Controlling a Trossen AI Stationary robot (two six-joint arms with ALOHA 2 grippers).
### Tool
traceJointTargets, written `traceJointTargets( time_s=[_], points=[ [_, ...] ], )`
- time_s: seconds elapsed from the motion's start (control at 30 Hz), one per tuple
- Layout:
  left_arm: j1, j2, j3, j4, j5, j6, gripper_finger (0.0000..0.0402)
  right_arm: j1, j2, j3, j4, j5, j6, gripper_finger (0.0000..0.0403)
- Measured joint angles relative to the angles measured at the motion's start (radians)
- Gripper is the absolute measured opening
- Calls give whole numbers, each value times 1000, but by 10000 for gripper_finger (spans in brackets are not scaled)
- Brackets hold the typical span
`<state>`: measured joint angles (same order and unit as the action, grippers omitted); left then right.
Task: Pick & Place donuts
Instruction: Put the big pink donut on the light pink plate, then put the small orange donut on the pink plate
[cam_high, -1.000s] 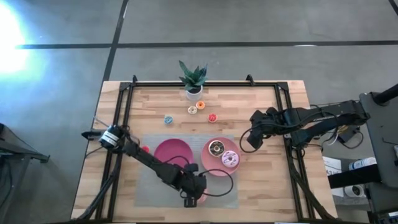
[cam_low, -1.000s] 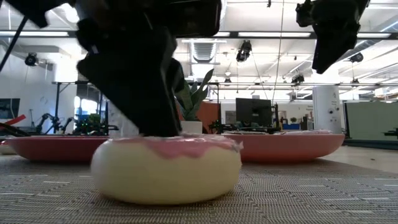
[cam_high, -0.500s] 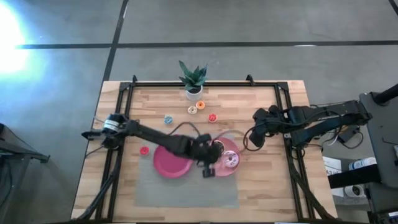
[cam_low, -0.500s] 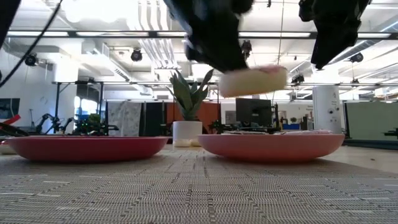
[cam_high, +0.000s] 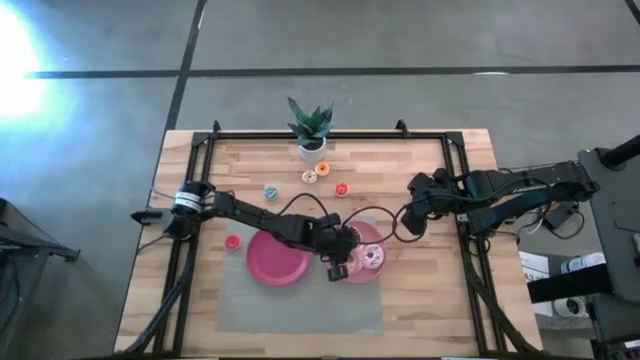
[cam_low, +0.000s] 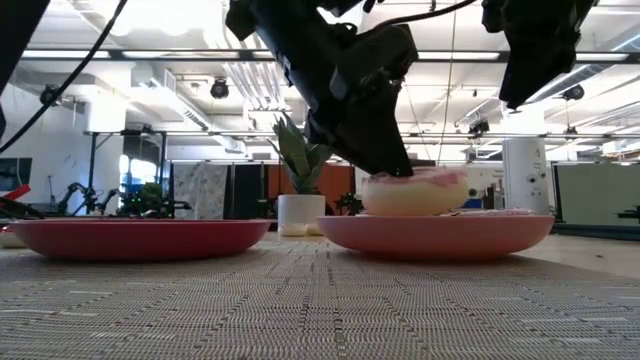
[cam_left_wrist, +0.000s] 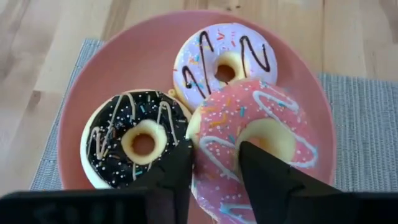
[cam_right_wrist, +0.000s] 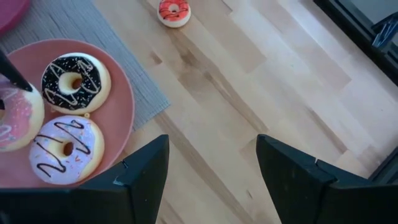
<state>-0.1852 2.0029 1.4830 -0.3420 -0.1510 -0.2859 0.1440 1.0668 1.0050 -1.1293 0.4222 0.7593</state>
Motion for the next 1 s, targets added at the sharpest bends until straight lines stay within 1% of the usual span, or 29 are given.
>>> traceJointTargets(
  time_s=[0.1,0.23,0.3,0.37,0.47,0.53,0.63,0.7,0.77,0.83,0.93,1.0],
  points=[
    [0,-1,-1,-9,6,-4,118,0,0,0,2,0,0,233],
    [-8,-4,-1,-25,20,-19,121,0,0,0,3,0,0,233],
    [-11,-6,-1,-83,18,-2,122,0,0,0,3,0,0,233],
    [-13,-18,-1,-158,13,-25,122,0,0,0,4,0,0,233],
    [-18,-58,15,-230,-6,-63,122,0,0,0,10,-1,-2,233],
    [-32,-100,16,-223,-29,-76,122,0,0,0,23,-12,-3,233],
    [-59,-151,15,-213,-103,-81,122,-1,0,-5,64,-44,-2,233],
    [-63,-177,2,-231,-114,-105,122,-10,0,-14,120,-64,0,233],
    [-65,-208,-7,-283,-128,-169,122,-35,16,-35,235,-98,2,233],
    [-84,-257,-21,-310,-178,-230,122,-94,57,-67,361,-172,4,233],
    [-144,-353,-62,-326,-273,-323,122,-214,175,-112,509,-327,-4,233],
    [-168,-416,-108,-331,-315,-402,122,-277,258,-130,580,-388,-18,233]
  ],
)
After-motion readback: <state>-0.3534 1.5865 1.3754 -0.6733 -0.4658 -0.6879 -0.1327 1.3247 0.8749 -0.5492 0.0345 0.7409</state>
